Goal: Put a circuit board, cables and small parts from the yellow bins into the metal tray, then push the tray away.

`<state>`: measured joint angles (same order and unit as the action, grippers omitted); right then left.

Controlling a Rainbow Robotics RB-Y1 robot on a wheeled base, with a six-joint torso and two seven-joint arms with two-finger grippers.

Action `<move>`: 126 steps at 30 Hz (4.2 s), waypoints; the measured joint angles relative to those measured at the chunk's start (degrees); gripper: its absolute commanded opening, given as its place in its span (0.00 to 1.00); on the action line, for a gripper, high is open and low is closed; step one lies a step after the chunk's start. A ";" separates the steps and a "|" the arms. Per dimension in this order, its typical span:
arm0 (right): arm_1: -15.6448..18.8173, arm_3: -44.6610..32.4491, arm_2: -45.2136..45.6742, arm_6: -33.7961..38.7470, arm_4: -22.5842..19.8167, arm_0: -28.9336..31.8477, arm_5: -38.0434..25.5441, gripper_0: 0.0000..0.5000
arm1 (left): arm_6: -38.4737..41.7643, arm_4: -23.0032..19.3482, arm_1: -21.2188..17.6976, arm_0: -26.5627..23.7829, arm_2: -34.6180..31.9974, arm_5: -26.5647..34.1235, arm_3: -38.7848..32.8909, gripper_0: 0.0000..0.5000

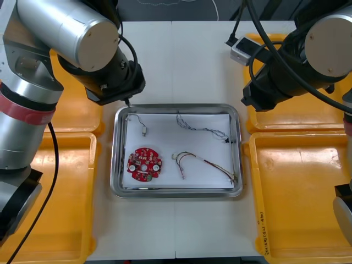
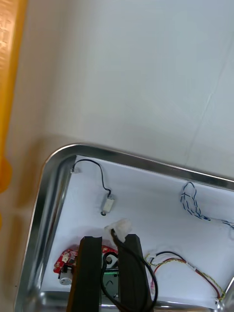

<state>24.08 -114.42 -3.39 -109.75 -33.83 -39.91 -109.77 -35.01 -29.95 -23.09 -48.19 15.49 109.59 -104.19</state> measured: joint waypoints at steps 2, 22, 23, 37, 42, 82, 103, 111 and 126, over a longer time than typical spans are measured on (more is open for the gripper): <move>0.32 -0.98 0.24 2.19 -0.35 0.69 0.00 0.93 | 0.00 0.90 1.26 0.00 0.42 0.00 0.01 0.00; 6.59 -10.02 12.31 29.75 -8.51 16.60 -0.02 0.92 | 0.00 4.73 8.02 -0.01 7.77 -2.85 9.03 0.00; 6.93 -10.09 12.79 30.89 -8.84 17.53 -0.02 0.92 | 0.00 4.95 8.19 -0.01 8.22 -3.76 9.64 0.00; 8.51 -10.76 13.47 34.93 -5.43 25.09 -0.02 0.92 | -0.03 5.27 9.21 -0.01 10.94 -12.66 15.86 0.00; 8.52 -10.87 13.47 34.93 -4.78 26.25 -0.02 0.92 | -0.15 5.91 9.21 0.19 10.95 -14.62 16.94 0.00; 8.12 -10.96 13.47 36.69 -1.49 28.07 -0.02 0.89 | -6.36 9.72 9.22 4.60 10.90 -15.80 16.86 1.00; 8.06 -10.98 13.47 36.69 -2.51 28.30 -0.02 0.89 | -6.81 5.64 4.02 4.70 2.56 -1.18 -0.06 1.00; 8.05 -10.98 13.47 36.69 -3.36 28.34 -0.02 0.89 | -6.98 -1.25 -2.23 4.71 -4.47 -0.06 -5.53 1.00; 8.04 -10.99 13.33 36.69 -3.91 28.40 -0.02 0.89 | -7.34 -14.39 -17.05 6.32 -8.61 -0.03 -5.94 1.00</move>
<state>32.12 -125.41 9.94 -73.06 -37.74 -11.51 -109.79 -42.35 -44.34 -40.14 -41.87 6.87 109.56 -110.13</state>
